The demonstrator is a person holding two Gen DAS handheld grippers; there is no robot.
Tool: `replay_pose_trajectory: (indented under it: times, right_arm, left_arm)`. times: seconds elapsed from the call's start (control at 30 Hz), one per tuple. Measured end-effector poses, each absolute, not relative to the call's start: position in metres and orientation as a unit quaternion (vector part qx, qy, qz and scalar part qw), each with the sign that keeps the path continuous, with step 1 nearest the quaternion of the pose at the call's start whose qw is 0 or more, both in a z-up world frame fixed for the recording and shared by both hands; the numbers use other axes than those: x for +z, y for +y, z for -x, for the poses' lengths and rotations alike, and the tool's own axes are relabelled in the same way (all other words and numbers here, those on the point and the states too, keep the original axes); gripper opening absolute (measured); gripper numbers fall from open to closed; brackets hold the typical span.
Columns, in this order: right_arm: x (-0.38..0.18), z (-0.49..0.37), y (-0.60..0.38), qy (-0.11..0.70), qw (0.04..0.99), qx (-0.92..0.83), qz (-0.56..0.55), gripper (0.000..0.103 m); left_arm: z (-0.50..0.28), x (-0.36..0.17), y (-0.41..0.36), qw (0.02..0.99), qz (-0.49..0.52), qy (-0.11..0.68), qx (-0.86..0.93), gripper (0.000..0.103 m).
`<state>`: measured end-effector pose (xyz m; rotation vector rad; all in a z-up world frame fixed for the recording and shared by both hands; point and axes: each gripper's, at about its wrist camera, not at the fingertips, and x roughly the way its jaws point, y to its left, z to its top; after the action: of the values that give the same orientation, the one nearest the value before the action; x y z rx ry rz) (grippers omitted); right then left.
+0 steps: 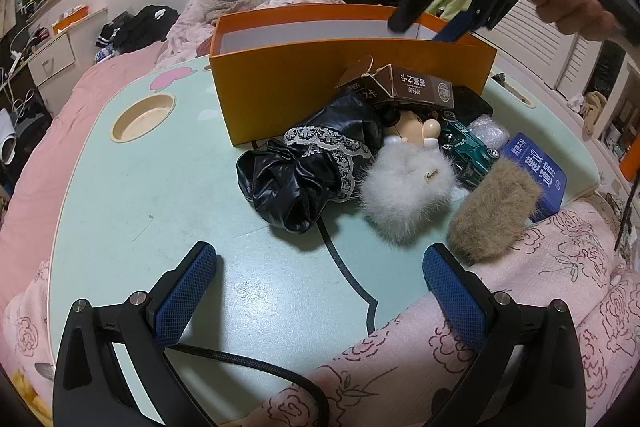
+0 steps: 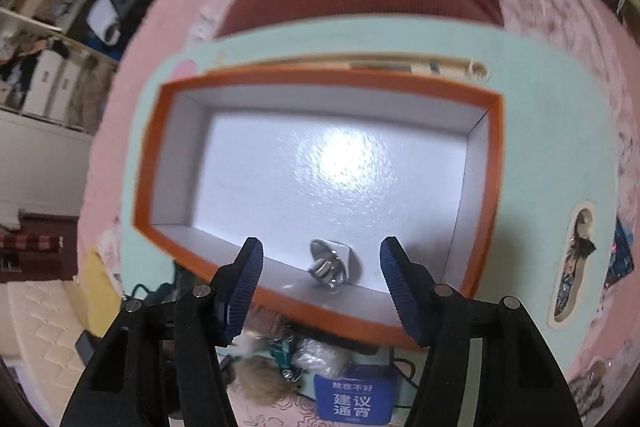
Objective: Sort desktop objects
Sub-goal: 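Reach the right gripper into the box and grasp the silver metal piece, then lift the silver metal piece out and set it beside the blue tin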
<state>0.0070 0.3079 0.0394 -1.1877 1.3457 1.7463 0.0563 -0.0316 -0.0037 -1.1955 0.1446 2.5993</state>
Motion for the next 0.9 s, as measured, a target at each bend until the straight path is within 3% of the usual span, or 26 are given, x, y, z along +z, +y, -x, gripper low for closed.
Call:
replay_pose_trajectory:
  times: [0.13,0.23,0.27,0.3,0.53,0.6,0.9]
  right_arm:
    - [0.028,0.015,0.306,0.443,0.345,0.643,0.520,0.062]
    - [0.022,0.028,0.295,0.381,0.363,0.639,0.561,0.055]
    - [0.022,0.028,0.293,0.385,0.354,0.645,0.558,0.047]
    - [0.020,0.027,0.292,0.404,0.337,0.646,0.553,0.026]
    - [0.022,0.001,0.290,0.460,0.323,0.668,0.488,0.022]
    - [0.033,-0.010,0.289,0.467,0.325,0.682,0.458,0.005]
    - [0.089,-0.028,0.274,0.452,0.327,0.734,0.388,0.004]
  left_arm:
    - [-0.057,-0.003,-0.031,0.138,0.413,0.051,0.899,0.103]
    - [-0.057,-0.003,-0.031,0.138,0.413,0.050,0.899,0.103]
    - [-0.057,-0.003,-0.030,0.138,0.413,0.049,0.899,0.103]
    - [-0.057,-0.003,-0.030,0.139,0.412,0.049,0.899,0.103]
    - [-0.057,-0.003,-0.030,0.139,0.412,0.049,0.899,0.103]
    - [-0.057,-0.003,-0.030,0.139,0.412,0.049,0.899,0.103]
    - [-0.057,-0.003,-0.030,0.139,0.412,0.049,0.899,0.103]
